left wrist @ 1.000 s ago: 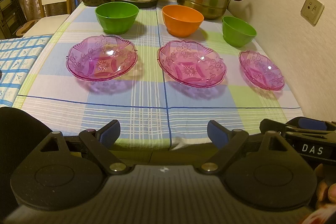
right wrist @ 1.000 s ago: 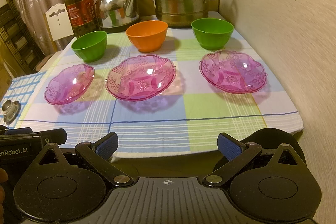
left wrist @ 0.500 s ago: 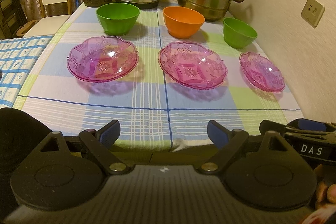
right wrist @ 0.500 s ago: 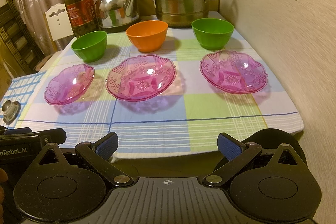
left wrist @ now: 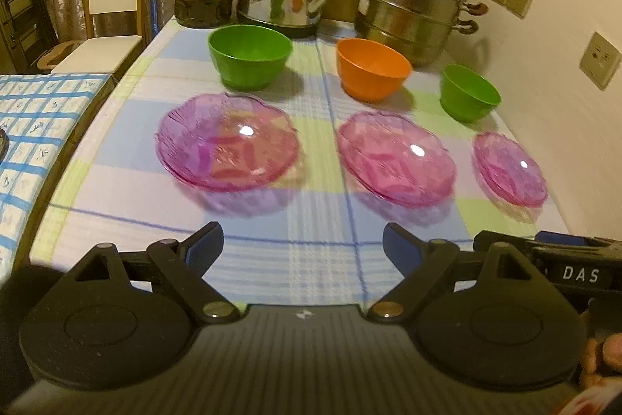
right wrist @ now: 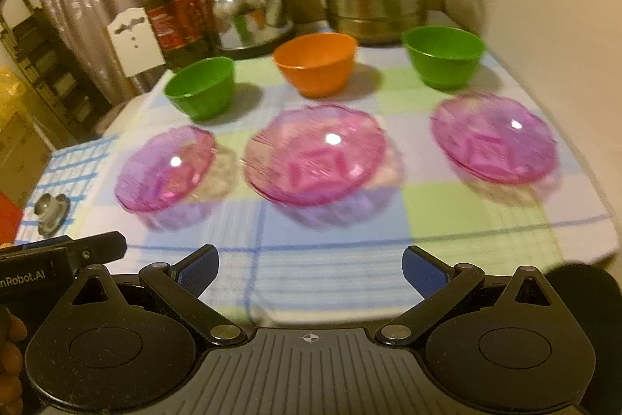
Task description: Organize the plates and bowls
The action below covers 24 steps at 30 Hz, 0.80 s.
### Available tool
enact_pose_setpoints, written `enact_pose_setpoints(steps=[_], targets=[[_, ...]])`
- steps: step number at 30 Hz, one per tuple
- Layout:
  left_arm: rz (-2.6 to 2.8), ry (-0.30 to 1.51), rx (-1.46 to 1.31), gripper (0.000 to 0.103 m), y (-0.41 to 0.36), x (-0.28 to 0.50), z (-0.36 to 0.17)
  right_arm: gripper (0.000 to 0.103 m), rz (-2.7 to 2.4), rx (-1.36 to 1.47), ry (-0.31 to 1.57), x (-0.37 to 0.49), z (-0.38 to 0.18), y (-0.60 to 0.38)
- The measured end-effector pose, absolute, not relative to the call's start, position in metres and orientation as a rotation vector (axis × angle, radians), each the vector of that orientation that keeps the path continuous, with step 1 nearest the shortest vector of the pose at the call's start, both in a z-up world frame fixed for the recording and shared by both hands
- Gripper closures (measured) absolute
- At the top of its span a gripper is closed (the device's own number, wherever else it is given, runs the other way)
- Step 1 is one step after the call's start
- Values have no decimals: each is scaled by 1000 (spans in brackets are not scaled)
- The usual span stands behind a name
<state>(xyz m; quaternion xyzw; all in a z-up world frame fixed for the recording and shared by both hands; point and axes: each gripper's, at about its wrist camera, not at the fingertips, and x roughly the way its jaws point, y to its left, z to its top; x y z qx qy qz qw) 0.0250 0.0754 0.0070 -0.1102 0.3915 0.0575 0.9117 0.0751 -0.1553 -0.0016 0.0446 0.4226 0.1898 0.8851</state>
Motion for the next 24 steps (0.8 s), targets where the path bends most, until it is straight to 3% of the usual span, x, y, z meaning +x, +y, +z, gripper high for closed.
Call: enact_pose_setpoints(steps=[3,5,6,9,16,21,24], targets=[[150,795,-190,16,100,37,11,2,436,104,865,86,0,-132],[161,801,-196,24,119,48,11,3,463,112,859,94,0,-115],[168,808,-205,29,129,54,10,6,472,116,858,98,-2,-108],[198,804,-216,32,156,66,7,17,506,130,881,109,-9,-85],[218,842,-239,36,202,100,-18,28,535,190,929,140,-31,-44],[209,893,-232,52,220,129,-44,39,515,190,945,163,-50,-19],[205,915,-256,56,230,140,-59,44,518,197,963,177,-61,-6]])
